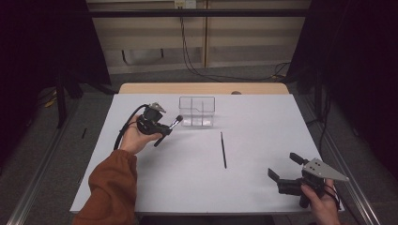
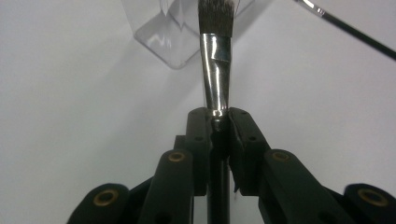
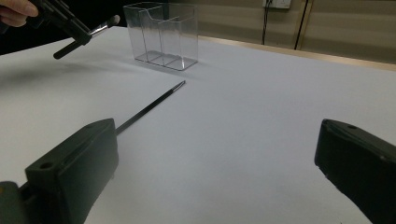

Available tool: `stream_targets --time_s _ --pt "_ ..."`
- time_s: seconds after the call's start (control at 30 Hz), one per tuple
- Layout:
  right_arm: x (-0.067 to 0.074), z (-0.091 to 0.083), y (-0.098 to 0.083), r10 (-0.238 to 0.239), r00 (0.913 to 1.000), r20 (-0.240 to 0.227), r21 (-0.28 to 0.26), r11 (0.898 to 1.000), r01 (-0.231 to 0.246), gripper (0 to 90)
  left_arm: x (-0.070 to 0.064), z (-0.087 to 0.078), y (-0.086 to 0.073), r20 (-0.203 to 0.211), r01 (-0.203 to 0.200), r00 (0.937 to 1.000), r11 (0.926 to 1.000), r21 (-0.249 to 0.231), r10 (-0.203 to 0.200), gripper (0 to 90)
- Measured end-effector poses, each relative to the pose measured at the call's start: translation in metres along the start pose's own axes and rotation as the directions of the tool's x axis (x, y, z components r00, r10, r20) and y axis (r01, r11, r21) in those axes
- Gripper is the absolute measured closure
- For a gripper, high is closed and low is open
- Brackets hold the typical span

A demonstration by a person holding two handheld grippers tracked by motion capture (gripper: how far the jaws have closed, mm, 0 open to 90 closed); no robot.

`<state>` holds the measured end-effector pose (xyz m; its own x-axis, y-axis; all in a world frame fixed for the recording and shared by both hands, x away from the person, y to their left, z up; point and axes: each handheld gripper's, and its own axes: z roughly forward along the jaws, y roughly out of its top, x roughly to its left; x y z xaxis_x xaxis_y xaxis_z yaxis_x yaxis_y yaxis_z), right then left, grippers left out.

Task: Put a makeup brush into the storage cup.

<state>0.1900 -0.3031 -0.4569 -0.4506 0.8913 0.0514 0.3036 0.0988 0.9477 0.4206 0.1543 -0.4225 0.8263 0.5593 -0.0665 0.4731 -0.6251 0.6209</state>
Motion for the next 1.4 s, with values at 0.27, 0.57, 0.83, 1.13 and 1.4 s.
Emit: stream_targets --time_s 0.27,0.57,0.83,1.13,1.4 --pt "0.000 0.000 0.000 -0.007 1.0000 -0.001 0.001 1.000 0.007 0.0 -0.006 -0.003 -0.005 0.008 0.030 0.9995 0.9971 -0.070 -0.029 79.2" --pt "0.000 0.000 0.000 -0.005 1.0000 -0.001 0.000 1.000 0.005 0.0 -0.009 -0.007 -0.015 -0.009 0.039 0.9991 0.9839 -0.174 -0.041 79.2" --pt "0.000 0.000 0.000 -0.006 1.0000 -0.002 0.001 1.000 0.006 0.0 -0.012 -0.007 -0.020 0.014 0.063 0.9980 0.9614 -0.268 -0.061 79.1" --pt "0.000 0.000 0.000 -0.002 1.0000 0.001 0.000 1.000 0.002 0.0 -0.014 -0.007 -0.024 0.004 0.073 0.9970 0.9170 -0.392 -0.078 79.1" --pt "0.000 0.000 0.000 -0.004 1.0000 -0.001 0.000 1.000 0.004 0.0 -0.019 -0.007 -0.028 0.030 0.047 0.9988 0.8831 -0.467 -0.038 79.1"
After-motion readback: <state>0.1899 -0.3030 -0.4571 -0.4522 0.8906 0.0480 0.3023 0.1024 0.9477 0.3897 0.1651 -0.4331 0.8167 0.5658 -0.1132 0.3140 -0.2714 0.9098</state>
